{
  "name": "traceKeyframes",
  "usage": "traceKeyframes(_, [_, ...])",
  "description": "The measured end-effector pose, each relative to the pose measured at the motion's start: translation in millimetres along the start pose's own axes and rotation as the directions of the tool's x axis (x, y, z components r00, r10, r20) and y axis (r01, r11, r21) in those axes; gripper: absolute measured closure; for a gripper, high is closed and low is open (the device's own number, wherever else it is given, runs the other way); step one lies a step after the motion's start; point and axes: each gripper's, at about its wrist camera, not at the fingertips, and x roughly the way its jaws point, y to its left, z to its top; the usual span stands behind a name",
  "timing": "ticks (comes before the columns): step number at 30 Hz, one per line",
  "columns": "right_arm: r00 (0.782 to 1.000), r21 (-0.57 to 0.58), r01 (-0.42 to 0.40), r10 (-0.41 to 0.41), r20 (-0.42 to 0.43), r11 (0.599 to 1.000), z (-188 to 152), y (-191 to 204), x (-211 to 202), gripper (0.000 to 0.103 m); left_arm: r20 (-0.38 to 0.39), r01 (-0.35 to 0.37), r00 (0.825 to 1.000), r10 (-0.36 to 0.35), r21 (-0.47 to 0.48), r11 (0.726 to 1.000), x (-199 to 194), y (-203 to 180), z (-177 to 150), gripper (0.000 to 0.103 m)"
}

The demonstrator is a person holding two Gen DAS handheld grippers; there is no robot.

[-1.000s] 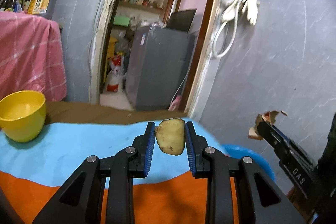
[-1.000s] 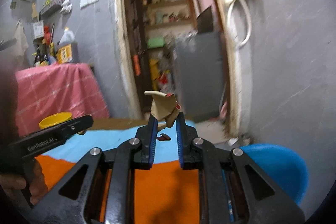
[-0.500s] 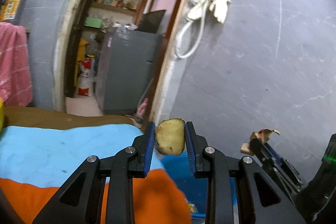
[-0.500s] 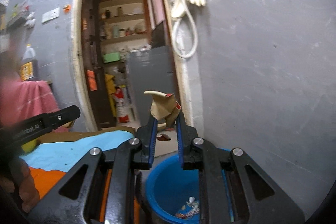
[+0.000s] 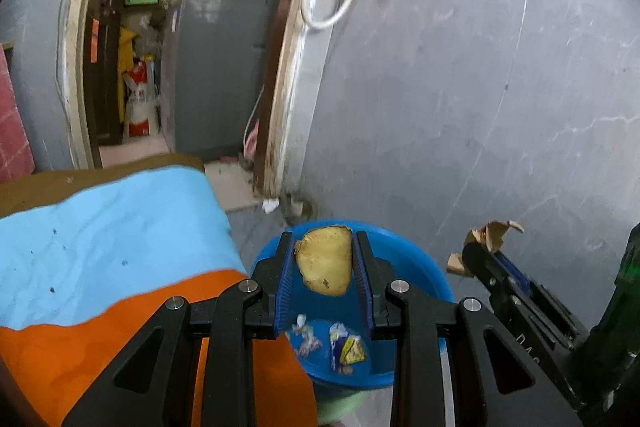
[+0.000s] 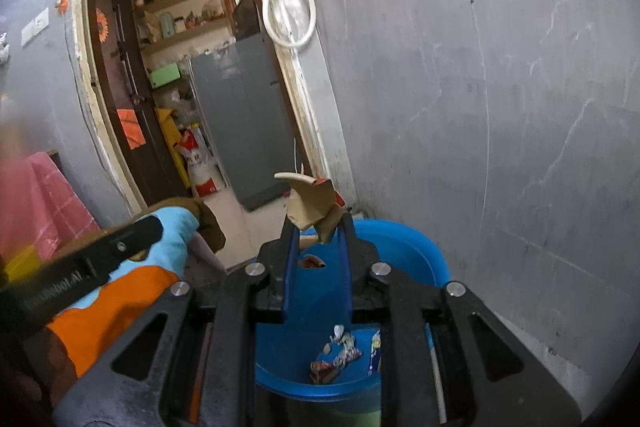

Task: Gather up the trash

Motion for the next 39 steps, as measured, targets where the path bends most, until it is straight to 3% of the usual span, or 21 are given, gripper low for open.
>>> traceKeyframes(3, [1.0,0.002,-0.001,0.001,-0.029,1.0,-3,-1,5,0.046,-0.085,0.007,0.996,-0.007,0.001,1.0,17,-2,-8,0.079])
traceKeyframes(10, [0.997,0.008,0.003,-0.002,-0.079,1.0,-7,-5,13,0.043,-0.151,-0.001,0.988,-0.003,-0.025,1.0,38,4,-22,0.079])
traceKeyframes(22, [0.994,0.018,0.01,-0.008,-0.106,1.0,-5,-7,20,0.031,-0.19,-0.002,0.982,-0.005,-0.036,0.999,46,7,-25,0.078])
traceKeyframes(27, [0.995,0.032,0.025,-0.021,-0.099,0.999,-5,-11,20,0.026,-0.178,0.003,0.984,-0.011,-0.044,0.999,44,10,-24,0.069])
traceKeyframes(39, [0.996,0.046,0.041,-0.037,-0.084,0.998,-4,-14,18,0.016,-0.172,-0.006,0.985,-0.001,-0.045,0.999,41,13,-24,0.066])
